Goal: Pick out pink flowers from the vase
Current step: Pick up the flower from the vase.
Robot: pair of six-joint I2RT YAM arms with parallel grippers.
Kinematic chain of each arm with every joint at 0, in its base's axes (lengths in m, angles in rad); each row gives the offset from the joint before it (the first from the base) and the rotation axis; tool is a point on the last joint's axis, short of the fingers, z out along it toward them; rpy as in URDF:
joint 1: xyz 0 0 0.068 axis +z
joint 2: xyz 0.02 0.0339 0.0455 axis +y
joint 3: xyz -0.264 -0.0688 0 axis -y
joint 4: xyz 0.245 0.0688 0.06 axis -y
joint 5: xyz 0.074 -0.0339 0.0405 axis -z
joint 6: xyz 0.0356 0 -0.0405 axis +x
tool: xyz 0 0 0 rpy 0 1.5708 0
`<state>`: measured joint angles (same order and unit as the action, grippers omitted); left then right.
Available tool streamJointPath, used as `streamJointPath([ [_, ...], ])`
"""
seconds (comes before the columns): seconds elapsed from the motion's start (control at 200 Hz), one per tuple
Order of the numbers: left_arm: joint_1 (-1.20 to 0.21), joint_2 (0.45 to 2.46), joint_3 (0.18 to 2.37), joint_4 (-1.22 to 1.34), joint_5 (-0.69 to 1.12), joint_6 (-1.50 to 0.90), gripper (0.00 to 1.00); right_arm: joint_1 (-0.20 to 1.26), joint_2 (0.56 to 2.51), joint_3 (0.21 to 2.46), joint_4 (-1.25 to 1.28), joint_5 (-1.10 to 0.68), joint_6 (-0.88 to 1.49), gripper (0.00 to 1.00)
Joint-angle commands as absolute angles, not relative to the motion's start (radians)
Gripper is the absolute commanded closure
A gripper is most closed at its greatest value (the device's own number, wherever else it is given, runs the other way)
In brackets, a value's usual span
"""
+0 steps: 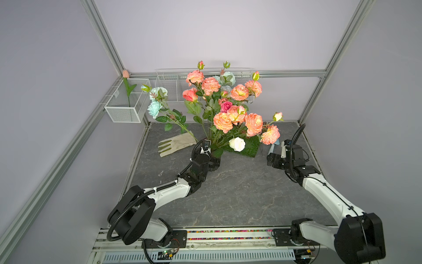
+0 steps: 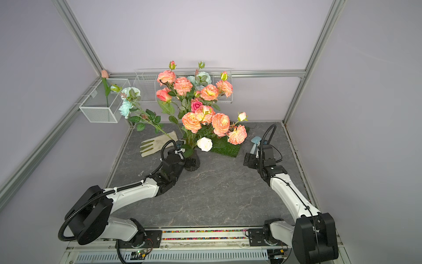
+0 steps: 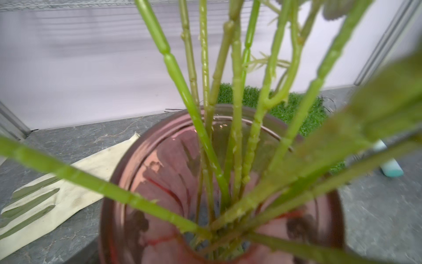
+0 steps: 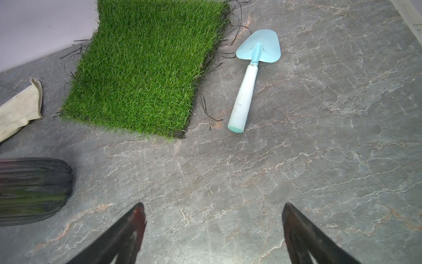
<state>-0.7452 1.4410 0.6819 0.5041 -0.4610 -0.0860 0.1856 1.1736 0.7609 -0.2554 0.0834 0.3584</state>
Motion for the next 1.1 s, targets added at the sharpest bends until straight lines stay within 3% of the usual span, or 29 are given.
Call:
streamJointPath([
  [0.0,-0.739,1.477,0.717,0.582,-0.514,-0.111,0.03,0.195,1.143,0.775,-0.275,0.068,0.345,0.06],
  [0.615,-0.729,1.591,0.761,0.570,-0.498,-0.176,0.23,0.271,1.129,0.758,-0.267,0.019,0.332,0.06],
  [0.905,-0.729,1.588,0.763,0.514,-0.471,-0.190,0.53,0.341,1.110,0.754,-0.270,0.006,0.306,0.06],
  [0.995,-0.729,1.588,0.768,0.487,-0.469,-0.201,0.67,0.362,1.105,0.747,-0.266,-0.010,0.301,0.06],
  [1.095,-0.729,1.597,0.786,0.446,-0.465,-0.214,0.90,0.391,1.092,0.737,-0.258,-0.036,0.297,0.06],
])
